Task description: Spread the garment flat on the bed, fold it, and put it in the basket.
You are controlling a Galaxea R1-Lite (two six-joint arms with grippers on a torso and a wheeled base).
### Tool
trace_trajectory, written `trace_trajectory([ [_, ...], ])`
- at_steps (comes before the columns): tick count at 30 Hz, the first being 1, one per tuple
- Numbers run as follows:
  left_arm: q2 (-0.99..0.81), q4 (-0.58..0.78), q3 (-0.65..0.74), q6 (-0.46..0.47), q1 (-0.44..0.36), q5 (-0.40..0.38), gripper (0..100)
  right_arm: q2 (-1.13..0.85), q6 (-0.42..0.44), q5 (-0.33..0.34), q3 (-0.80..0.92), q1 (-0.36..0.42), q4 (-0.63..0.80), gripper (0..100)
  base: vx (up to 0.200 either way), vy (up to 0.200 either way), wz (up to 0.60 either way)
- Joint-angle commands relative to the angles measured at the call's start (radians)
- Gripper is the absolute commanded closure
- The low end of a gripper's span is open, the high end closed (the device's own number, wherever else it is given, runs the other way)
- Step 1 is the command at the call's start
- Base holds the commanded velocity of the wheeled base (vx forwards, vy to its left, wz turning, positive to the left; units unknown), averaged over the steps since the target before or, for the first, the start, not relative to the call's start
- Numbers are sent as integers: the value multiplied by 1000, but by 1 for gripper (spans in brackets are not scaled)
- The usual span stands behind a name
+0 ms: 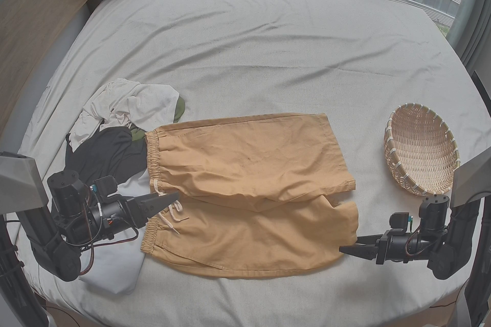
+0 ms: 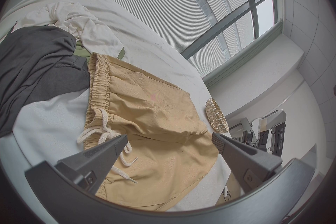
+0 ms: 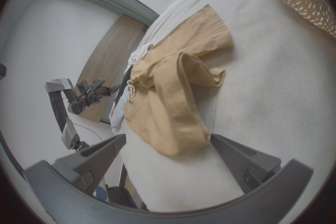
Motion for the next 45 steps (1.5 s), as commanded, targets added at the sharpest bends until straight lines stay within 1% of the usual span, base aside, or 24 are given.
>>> trace_trajectory([
  [1, 2, 0, 0, -1, -1, 0, 0, 34, -1, 0, -31, -18, -2, 0, 0, 0, 0],
  [3, 2, 0, 0, -1, -1, 0, 0, 42, -1, 2, -32, -8, -2, 0, 0, 0, 0],
  [11, 1, 0, 0, -1, 1, 0, 0, 62, 4, -3, -31, 94, -3, 0, 0, 0, 0],
  [15, 2, 0, 0, -1, 1, 0, 0, 34, 1, 6, -6, 101, -2, 0, 0, 0, 0],
  [21, 4, 0, 0, -1, -1, 0, 0, -36, -4, 8, 87, 124, 0, 0, 0, 0, 0],
  [25, 4, 0, 0, -1, 1, 0, 0, -59, -4, 9, 106, 128, 0, 0, 0, 0, 0],
  [34, 15, 0, 0, 1, -1, 0, 0, -93, -4, 9, 146, 99, 3, 0, 0, 0, 0],
  [38, 7, 0, 0, 21, -1, 0, 0, -157, -5, 9, 146, 108, 96, 0, 0, 0, 0],
  [41, 10, 0, 0, 45, -1, 0, 0, -191, -31, 9, 146, 113, 156, 0, 0, 0, 0],
  [42, 10, 0, 1, 45, -2, 0, 0, -200, -56, 17, 146, 108, 176, 0, 0, 0, 0],
  [43, 10, 0, 1, 45, -1, 0, 0, -203, -68, 26, 146, 104, 182, 0, 0, 0, 0],
  [44, 11, 0, 0, 45, -1, 0, 0, -209, -96, 55, 146, 91, 188, 0, 0, 0, 0],
  [45, 11, 0, 0, 45, -1, 0, 0, -211, -105, 66, 146, 84, 187, 0, 0, 0, 0],
])
